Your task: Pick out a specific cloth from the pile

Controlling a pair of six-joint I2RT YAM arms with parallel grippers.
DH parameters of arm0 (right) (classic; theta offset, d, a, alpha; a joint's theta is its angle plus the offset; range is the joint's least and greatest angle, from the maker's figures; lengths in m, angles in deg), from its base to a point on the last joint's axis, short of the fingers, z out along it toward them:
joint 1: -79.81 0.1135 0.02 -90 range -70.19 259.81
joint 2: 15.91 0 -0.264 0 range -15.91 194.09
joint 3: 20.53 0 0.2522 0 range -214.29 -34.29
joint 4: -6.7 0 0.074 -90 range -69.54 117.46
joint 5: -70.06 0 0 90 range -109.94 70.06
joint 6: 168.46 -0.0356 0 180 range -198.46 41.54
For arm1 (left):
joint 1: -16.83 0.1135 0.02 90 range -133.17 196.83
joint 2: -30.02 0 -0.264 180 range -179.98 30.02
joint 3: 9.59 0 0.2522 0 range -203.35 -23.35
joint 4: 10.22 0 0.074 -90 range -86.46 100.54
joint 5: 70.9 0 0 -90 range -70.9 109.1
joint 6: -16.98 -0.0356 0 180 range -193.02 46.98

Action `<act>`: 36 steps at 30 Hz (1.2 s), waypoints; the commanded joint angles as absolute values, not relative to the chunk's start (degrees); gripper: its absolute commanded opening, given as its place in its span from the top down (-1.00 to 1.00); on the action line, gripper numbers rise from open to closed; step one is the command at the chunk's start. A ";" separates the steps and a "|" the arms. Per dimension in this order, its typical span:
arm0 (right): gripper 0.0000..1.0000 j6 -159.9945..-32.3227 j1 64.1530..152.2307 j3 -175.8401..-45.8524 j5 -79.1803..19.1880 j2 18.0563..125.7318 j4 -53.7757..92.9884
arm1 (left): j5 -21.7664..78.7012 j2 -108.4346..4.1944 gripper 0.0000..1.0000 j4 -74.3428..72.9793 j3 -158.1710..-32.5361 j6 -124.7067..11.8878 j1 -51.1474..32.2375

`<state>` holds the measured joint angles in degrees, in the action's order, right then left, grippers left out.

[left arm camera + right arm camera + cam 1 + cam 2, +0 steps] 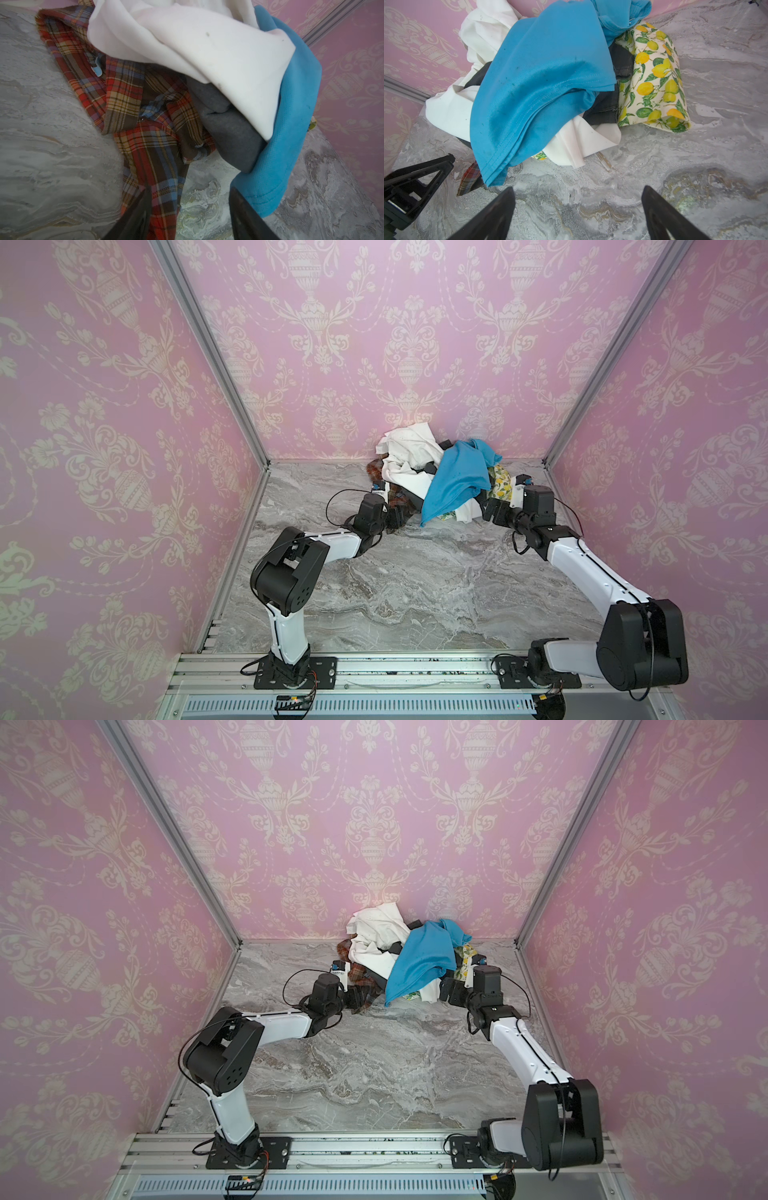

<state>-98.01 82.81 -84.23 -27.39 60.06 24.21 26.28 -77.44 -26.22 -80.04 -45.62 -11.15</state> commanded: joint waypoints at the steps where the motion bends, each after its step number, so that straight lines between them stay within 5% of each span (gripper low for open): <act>1: -0.91 -99.28 82.45 -83.39 -28.71 59.75 23.27 | 28.93 -79.94 -0.22 -30.91 -83.17 -44.63 -11.55; 14: -0.91 -99.15 82.48 -83.49 -29.00 59.59 23.39 | 31.00 -87.05 -0.14 -30.53 -90.67 -45.57 -11.47; 21: -0.91 -98.61 82.45 -83.39 -28.38 59.59 23.87 | 32.32 -90.91 0.11 -28.38 -95.14 -45.79 -11.30; 28: -0.91 -98.32 82.44 -83.35 -28.20 59.50 24.33 | 34.29 -93.51 0.06 -33.28 -96.57 -42.98 -10.85; 31: -0.91 -98.65 82.45 -83.58 -28.38 59.59 24.17 | 35.63 -94.36 0.34 -36.74 -96.98 -40.91 -10.85; 34: -0.90 -98.93 82.45 -84.08 -28.67 59.72 24.37 | 36.89 -95.04 0.95 -39.46 -97.85 -38.19 -10.85; 36: -0.90 -98.94 82.45 -84.41 -28.50 59.46 24.74 | 36.98 -94.86 1.00 -38.23 -98.76 -36.51 -10.76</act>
